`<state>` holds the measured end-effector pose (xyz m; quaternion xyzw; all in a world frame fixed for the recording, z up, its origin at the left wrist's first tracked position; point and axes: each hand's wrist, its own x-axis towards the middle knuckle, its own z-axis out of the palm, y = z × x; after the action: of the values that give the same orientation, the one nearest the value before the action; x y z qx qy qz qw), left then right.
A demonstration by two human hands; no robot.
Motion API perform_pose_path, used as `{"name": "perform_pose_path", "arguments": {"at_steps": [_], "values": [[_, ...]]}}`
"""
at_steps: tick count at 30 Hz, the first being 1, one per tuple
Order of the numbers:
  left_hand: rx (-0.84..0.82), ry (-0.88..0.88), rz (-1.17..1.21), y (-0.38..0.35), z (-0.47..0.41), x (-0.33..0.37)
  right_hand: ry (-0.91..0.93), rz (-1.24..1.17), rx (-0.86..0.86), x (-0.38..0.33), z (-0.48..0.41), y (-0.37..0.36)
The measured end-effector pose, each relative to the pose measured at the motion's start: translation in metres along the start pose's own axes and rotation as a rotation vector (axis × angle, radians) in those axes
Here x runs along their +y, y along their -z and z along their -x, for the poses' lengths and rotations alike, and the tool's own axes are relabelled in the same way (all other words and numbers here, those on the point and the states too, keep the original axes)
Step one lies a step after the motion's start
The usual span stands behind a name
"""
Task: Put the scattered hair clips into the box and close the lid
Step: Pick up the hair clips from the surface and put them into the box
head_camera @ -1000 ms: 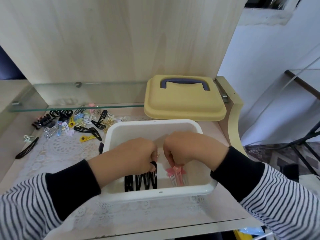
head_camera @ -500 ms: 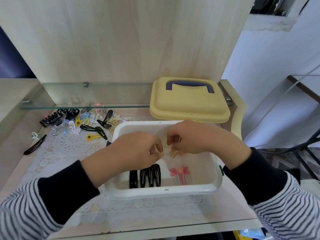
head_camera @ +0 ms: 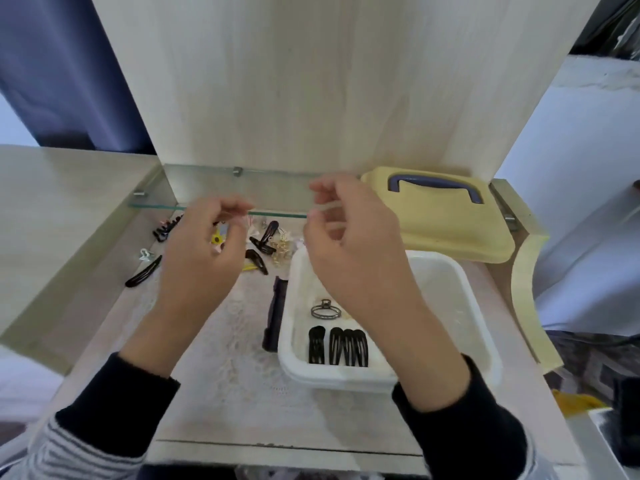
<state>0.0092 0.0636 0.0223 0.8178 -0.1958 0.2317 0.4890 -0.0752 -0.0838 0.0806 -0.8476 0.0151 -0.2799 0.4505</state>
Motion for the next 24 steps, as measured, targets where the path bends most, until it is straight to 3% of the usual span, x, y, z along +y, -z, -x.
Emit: {"name": "perform_pose_path", "arguments": {"at_steps": [4, 9, 18, 24], "values": [[0.055, 0.113, -0.193, 0.025, 0.006, -0.05, 0.139, -0.02, 0.115, -0.031, 0.023, -0.062], [-0.063, 0.206, -0.406, 0.045, 0.025, -0.113, 0.096, 0.039, 0.017, -0.031, 0.036, -0.134], [-0.062, 0.235, -0.531, 0.044, 0.05, -0.144, -0.005, 0.621, -0.109, 0.054, 0.03, -0.203], [-0.06, 0.255, -0.559, 0.04, 0.052, -0.147, -0.013, 0.756, -0.094, 0.077, 0.034, -0.21]]}}
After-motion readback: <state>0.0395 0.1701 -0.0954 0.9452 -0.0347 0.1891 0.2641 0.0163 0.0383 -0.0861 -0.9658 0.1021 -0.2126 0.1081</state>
